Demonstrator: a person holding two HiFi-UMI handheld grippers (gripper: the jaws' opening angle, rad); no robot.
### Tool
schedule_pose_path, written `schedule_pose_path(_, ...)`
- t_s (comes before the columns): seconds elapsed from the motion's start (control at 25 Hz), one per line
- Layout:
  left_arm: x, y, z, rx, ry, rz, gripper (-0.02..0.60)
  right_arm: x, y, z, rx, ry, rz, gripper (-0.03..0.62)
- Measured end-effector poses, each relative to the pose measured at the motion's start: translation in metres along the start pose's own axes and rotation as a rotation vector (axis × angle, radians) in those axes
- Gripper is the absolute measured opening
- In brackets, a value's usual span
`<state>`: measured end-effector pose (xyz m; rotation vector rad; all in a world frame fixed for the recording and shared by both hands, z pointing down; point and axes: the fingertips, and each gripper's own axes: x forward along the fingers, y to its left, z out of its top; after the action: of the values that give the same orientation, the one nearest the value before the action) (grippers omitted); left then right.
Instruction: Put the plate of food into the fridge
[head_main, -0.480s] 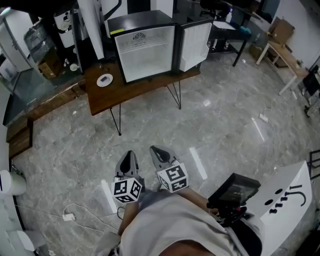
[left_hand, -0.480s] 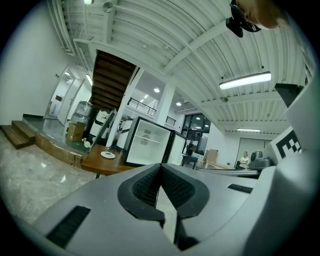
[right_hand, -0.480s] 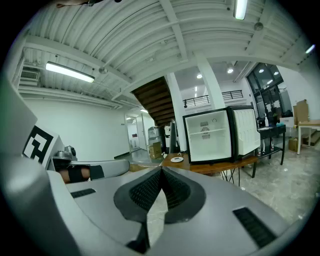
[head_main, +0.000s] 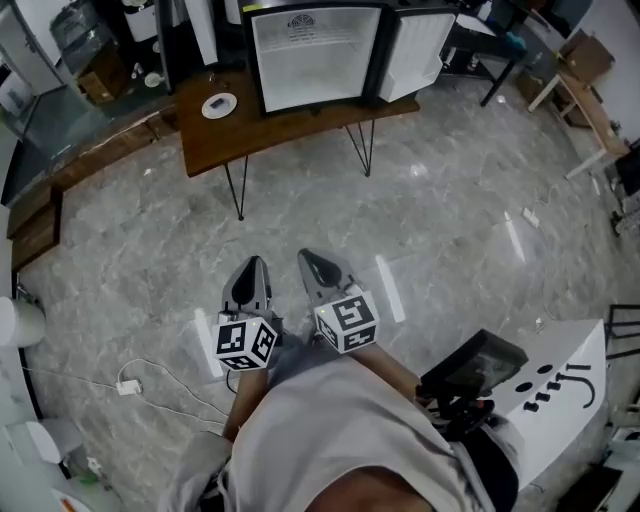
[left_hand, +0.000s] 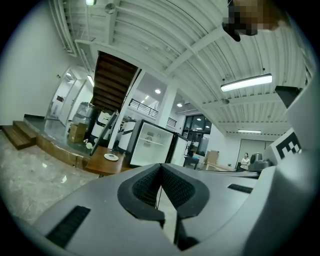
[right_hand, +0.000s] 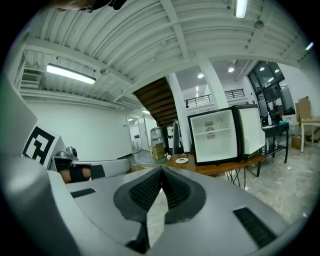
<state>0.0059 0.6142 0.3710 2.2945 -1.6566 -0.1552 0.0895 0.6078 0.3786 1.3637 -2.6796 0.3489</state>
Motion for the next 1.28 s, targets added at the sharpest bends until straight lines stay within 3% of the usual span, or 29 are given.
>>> schedule_pose_path(0.8, -0.038, 0.164, 0.051, -0.019, -0.028, 0.041, 0.018, 0.128, 0.126, 0.012, -0.062, -0.001, 0.089, 0.018)
schedule_pose_path(1.28, -0.042, 0.23, 0.059, -0.04, -0.038, 0.038, 0.018, 0.175, 0.157, 0.001, -0.054, 0.012, 0.035, 0.018)
